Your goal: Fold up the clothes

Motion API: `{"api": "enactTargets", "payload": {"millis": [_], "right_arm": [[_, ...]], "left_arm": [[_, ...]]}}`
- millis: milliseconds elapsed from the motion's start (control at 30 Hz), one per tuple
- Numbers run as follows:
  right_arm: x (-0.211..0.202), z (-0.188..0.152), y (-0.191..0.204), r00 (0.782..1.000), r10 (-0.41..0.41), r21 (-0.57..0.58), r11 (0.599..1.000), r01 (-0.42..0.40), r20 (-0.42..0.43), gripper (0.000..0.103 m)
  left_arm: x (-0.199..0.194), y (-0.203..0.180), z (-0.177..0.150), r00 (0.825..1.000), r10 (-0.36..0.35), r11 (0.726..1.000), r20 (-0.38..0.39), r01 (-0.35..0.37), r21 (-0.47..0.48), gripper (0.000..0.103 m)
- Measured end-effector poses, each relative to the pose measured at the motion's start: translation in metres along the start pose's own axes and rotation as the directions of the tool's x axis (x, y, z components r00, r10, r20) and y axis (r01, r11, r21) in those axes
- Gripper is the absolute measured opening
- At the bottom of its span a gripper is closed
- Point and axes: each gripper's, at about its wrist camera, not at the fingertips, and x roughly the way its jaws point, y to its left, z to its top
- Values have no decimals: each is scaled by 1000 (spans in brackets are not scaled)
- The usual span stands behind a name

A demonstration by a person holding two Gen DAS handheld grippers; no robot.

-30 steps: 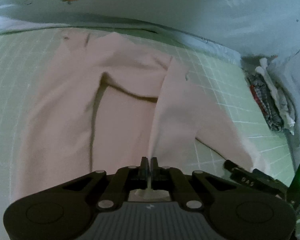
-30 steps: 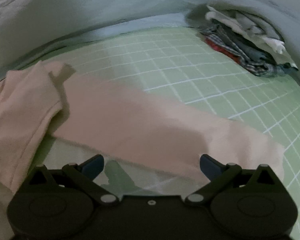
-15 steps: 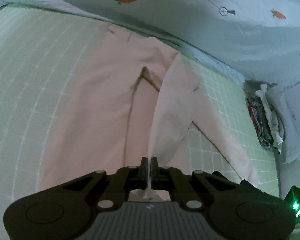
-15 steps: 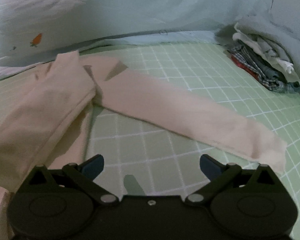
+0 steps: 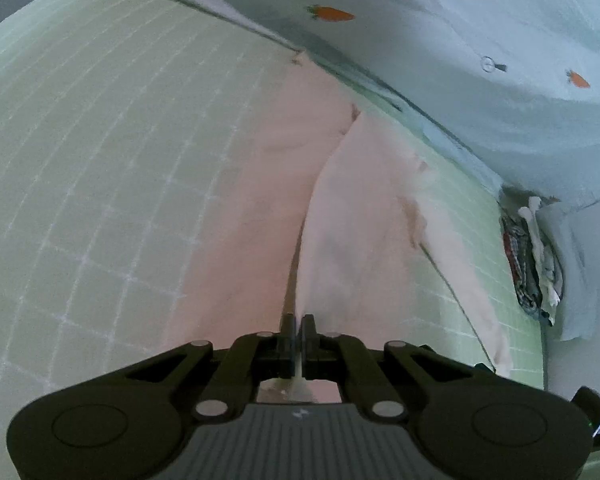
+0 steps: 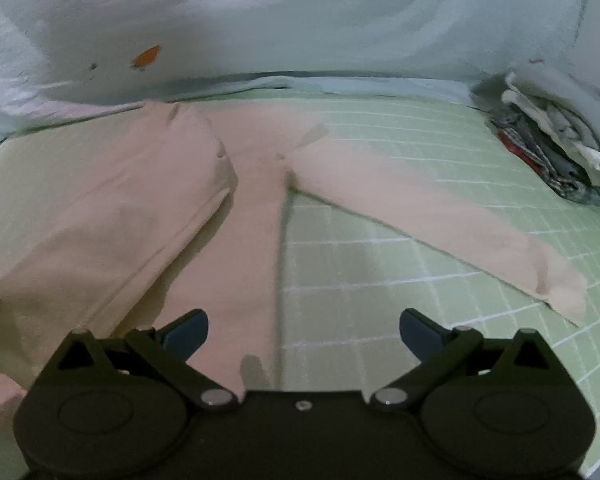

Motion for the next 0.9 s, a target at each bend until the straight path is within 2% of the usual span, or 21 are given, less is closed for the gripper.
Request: {"api": "enactTargets", "payload": {"millis": [400,633,767,900], "right_arm": [[-19,-36,62,999,-12,-68,998,9,-51,103],[-19,-51,74,996,-47,-46,998,44,-70,103],[-16,-57,76,996,-59,-41,998,56,-73,103],[-15,-51,73,996,-55,-18,998,54,-64,103]], "left_arm": [[4,63,-11,994,-12,999,-107,8,-38,2],[28,77,-14,984,3,999,-179,3,33,3],[32,79,-10,981,-11,998,-196,23,56,3],[24,69,1,982,27,996,-186,-11,87,4]]}}
